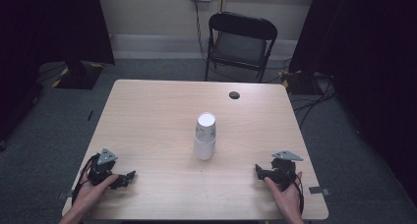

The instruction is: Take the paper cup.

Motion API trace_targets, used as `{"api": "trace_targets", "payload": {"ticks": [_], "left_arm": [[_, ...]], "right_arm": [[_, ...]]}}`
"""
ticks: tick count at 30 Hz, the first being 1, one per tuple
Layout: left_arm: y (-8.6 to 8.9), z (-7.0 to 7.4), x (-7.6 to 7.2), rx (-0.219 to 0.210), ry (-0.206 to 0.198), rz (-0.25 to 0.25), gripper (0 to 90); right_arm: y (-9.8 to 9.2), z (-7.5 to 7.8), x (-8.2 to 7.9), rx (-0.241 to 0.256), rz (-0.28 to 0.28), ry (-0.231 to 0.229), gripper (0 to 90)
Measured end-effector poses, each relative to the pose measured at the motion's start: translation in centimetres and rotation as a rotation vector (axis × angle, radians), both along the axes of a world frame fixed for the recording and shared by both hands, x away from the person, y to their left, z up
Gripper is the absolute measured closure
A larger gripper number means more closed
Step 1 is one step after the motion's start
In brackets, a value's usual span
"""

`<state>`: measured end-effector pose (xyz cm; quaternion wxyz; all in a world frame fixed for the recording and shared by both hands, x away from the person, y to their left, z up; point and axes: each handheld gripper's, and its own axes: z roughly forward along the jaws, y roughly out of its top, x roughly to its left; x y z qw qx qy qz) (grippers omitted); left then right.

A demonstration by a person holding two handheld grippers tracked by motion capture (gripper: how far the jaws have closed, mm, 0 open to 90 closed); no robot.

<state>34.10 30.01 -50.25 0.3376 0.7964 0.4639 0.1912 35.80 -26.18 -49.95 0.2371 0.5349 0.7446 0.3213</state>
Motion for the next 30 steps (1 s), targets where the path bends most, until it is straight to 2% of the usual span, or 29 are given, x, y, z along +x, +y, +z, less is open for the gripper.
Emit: {"api": "trace_targets", "payload": {"ticks": [6, 7, 9, 10, 12, 13, 14, 18, 19, 20, 23, 26, 30], "left_arm": [[-0.1, 0.0, 0.0, -0.006, -0.001, 0.005, 0.0], [-0.1, 0.0, 0.0, -0.006, -0.001, 0.006, 0.0], [-0.1, 0.0, 0.0, -0.006, -0.001, 0.008, 0.0], [-0.1, 0.0, 0.0, 0.001, 0.002, 0.007, 0.0], [-0.1, 0.0, 0.0, -0.003, 0.003, 0.012, 0.0], [-0.1, 0.0, 0.0, -0.003, 0.003, 0.012, 0.0], [-0.1, 0.0, 0.0, -0.003, 0.003, 0.012, 0.0], [-0.1, 0.0, 0.0, -0.002, 0.003, 0.012, 0.0], [-0.1, 0.0, 0.0, -0.003, 0.003, 0.012, 0.0], [-0.1, 0.0, 0.0, -0.002, 0.003, 0.011, 0.0], [-0.1, 0.0, 0.0, -0.002, 0.003, 0.01, 0.0], [-0.1, 0.0, 0.0, -0.003, 0.003, 0.005, 0.0], [-0.1, 0.0, 0.0, -0.003, 0.003, 0.005, 0.0]], "right_arm": [[0.0, 0.0, 0.0, 0.001, 0.001, 0.001, 10.7], [0.2, 0.0, -0.1, 0.004, -0.019, -0.001, 10.9], [0.3, 0.0, -0.2, 0.004, -0.021, 0.001, 10.9], [0.4, 0.0, -0.3, 0.006, -0.009, 0.004, 11.3], [0.4, 0.5, -0.4, 0.054, 0.049, 0.022, 16.7], [0.4, 0.5, -0.4, 0.054, 0.049, 0.022, 16.7], [0.7, 0.9, -0.6, 0.071, 0.078, 0.006, 17.4], [1.3, 1.6, -0.8, 0.086, 0.119, -0.021, 20.2], [1.8, 2.2, -0.9, 0.097, 0.137, -0.04, 21.2], [1.8, 2.2, -0.9, 0.097, 0.137, -0.04, 21.2], [2.4, 2.7, -0.8, 0.14, 0.171, -0.007, 24.5], [3.2, 3.3, -0.8, 0.137, 0.213, -0.027, 24.8], [3.7, 4.1, -0.8, 0.149, 0.241, -0.054, 24.9]]}}
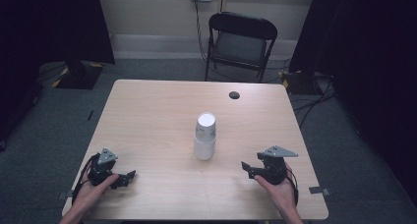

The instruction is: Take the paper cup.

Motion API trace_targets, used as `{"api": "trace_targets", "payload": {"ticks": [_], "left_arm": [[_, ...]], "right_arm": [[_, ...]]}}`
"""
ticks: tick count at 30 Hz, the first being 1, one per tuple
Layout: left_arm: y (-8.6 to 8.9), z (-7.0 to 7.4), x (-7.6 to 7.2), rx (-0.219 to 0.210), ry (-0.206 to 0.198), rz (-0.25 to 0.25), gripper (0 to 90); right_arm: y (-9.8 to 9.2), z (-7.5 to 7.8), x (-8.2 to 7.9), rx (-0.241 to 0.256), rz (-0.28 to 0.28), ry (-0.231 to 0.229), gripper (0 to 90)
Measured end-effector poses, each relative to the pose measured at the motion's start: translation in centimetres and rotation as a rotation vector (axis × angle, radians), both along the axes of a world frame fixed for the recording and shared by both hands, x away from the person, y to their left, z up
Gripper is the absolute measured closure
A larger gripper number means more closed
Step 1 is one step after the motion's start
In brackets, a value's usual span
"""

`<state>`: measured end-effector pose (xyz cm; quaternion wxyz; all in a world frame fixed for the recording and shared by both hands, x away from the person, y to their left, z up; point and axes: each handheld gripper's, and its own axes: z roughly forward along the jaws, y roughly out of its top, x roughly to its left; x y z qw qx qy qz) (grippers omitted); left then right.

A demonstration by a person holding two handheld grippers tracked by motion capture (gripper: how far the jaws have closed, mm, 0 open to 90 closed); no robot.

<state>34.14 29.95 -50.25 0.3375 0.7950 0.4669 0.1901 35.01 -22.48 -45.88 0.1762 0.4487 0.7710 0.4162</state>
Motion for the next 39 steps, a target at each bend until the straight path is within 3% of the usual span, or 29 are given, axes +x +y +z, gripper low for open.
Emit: {"api": "trace_targets", "payload": {"ticks": [8, 20, 26, 39], "left_arm": [[0.0, 0.0, 0.0, 0.0, 0.0, -0.001, 0.0], [0.0, 0.0, 0.0, 0.0, 0.0, -0.001, 0.0], [0.0, 0.0, 0.0, 0.0, 0.0, -0.001, 0.0], [0.0, 0.0, 0.0, 0.002, -0.001, 0.0, 0.0]], "right_arm": [[2.6, 2.3, 0.7, -0.012, 0.098, -0.024, 24.7], [5.5, 4.3, 1.8, 0.051, 0.193, -0.083, 19.9], [6.8, 5.4, 2.5, 0.09, 0.228, -0.104, 15.7], [9.6, 6.5, 4.4, 0.095, 0.268, -0.131, 14.7]]}}
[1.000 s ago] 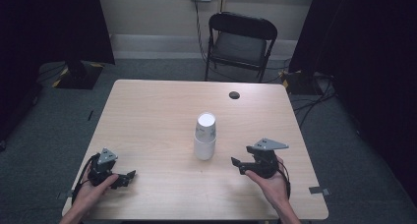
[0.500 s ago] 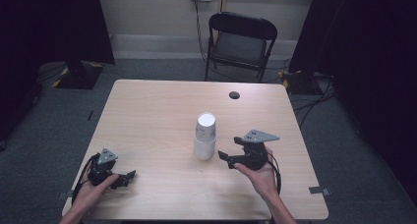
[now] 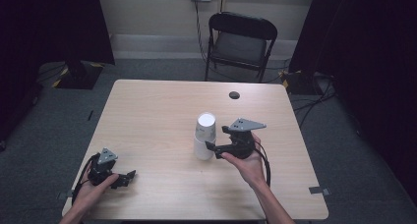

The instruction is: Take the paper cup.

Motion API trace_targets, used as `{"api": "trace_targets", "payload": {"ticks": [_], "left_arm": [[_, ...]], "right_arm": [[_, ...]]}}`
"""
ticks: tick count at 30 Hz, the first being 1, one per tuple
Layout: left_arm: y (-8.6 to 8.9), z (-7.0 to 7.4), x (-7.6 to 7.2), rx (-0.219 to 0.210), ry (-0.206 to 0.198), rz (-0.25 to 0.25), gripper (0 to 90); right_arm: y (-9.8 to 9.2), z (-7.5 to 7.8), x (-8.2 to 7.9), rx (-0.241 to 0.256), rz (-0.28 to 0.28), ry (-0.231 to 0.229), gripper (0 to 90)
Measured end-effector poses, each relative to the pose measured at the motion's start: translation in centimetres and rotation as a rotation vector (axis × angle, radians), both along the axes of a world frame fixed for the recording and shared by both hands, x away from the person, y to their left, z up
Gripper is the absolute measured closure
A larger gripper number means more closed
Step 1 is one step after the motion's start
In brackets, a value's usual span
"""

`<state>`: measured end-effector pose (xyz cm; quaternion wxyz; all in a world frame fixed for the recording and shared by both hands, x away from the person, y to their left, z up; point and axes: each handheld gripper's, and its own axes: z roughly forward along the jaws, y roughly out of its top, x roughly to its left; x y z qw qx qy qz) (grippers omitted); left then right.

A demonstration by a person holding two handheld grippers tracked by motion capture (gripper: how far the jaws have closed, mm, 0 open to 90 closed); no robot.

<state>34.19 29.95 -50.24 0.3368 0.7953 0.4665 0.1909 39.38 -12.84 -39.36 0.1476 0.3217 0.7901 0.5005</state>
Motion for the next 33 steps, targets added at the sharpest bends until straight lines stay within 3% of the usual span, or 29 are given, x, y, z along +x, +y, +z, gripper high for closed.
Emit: {"api": "trace_targets", "payload": {"ticks": [19, 26, 33], "left_arm": [[0.0, 0.0, 0.0, 0.0, -0.001, -0.001, 0.0], [0.0, 0.0, 0.0, 0.0, -0.001, -0.001, 0.0], [0.0, 0.0, 0.0, 0.0, 0.0, -0.003, 0.0]], "right_arm": [[2.1, -0.3, 2.8, 0.009, 0.014, -0.038, 14.7], [2.8, -1.2, 3.4, 0.024, 0.02, -0.019, 14.1], [3.0, -1.5, 3.7, 0.019, 0.018, -0.014, 19.5]]}}
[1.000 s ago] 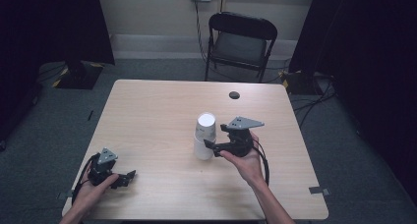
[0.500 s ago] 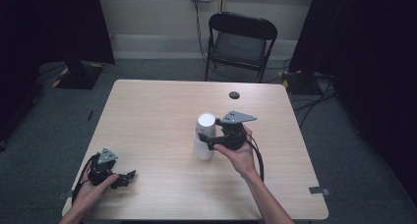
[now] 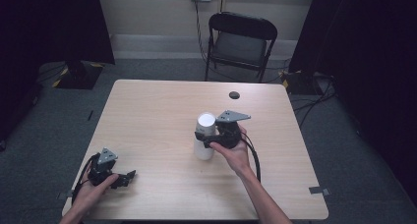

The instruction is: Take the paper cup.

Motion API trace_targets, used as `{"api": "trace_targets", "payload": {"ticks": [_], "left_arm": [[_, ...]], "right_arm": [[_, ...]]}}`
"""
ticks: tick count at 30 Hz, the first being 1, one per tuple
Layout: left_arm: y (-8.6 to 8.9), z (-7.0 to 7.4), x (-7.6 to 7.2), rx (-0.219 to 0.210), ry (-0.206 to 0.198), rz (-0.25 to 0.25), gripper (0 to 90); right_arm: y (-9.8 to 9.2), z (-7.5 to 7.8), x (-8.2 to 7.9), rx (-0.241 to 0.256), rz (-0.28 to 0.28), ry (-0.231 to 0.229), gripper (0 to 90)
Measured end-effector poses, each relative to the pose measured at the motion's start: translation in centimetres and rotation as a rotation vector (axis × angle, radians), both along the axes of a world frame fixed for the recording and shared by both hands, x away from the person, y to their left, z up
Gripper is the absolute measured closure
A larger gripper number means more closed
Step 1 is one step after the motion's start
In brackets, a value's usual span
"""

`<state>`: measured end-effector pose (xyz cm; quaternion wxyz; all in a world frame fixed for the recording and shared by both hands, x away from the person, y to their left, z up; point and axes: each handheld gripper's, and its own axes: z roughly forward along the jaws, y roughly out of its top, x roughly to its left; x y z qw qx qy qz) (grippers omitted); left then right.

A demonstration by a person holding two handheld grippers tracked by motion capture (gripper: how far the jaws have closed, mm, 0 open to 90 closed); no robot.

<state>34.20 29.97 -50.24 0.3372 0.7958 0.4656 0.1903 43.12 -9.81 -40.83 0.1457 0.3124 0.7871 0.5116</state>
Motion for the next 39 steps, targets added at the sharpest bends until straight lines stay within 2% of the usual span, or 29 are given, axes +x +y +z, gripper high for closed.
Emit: {"api": "trace_targets", "payload": {"ticks": [8, 26, 39], "left_arm": [[0.0, 0.0, 0.0, 0.0, 0.0, 0.0, 0.0], [0.0, 0.0, 0.0, 0.0, -0.002, -0.001, 0.0], [0.0, 0.0, 0.0, 0.002, -0.003, -0.001, 0.0]], "right_arm": [[0.1, 0.0, 0.0, -0.003, 0.0, -0.006, 25.6], [0.1, 0.6, -0.3, 0.008, -0.004, -0.034, 26.5], [-0.1, 1.8, 0.0, 0.018, 0.006, -0.045, 26.4]]}}
